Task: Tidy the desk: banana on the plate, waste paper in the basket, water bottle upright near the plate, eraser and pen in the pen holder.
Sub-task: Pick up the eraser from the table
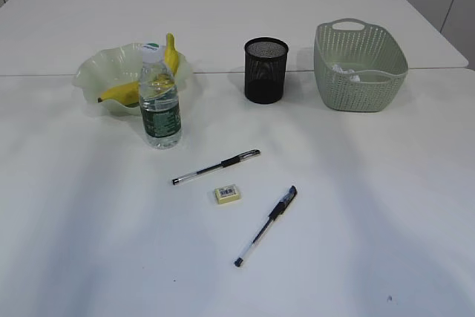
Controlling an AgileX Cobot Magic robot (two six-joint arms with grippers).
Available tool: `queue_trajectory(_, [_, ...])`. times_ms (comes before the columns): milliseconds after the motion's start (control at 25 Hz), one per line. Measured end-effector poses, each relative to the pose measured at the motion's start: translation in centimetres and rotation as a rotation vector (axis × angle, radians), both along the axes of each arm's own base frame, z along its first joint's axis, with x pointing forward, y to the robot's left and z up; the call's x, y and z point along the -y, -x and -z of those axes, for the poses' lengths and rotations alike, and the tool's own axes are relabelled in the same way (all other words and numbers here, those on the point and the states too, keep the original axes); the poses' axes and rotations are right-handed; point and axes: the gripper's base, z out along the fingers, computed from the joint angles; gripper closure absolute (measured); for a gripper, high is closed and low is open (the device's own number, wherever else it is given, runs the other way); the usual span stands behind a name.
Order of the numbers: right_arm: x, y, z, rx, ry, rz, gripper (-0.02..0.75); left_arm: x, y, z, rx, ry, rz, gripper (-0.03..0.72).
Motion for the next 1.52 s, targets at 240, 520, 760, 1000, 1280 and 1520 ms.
queue_trajectory(240, [-0.6,2.1,-1.0,-0.090,-0.027,-0.077,0.161,0.3,0.9,-0.5,0.015,0.020,0.084,0.304])
queue_trajectory(520, [-0.9,4.1,-2.4,-0.117,-0.039,-0.133,0.162,0.2,2.3,-1.6,0.065,-0.052,0.083,0.347])
queue_trajectory(760, [-0.9,4.5,-2.2,-0.138,-0.040,-0.143,0.163,-0.8,1.5,-2.3,0.091,-0.132,-0.141,0.351])
queue_trajectory(1000, [-0.8,4.5,0.2,-0.213,-0.032,-0.137,0.164,-2.9,0.2,-3.4,0.085,-0.144,-0.480,0.351])
queue_trajectory(1280, [-0.3,4.6,2.0,-0.256,0.048,-0.123,0.164,-7.6,-0.1,-5.2,0.029,-0.041,-1.034,0.365])
queue_trajectory(1520, [-0.3,4.6,2.2,-0.260,0.051,-0.119,0.164,-10.9,0.7,-5.0,-0.118,0.080,-1.382,0.367])
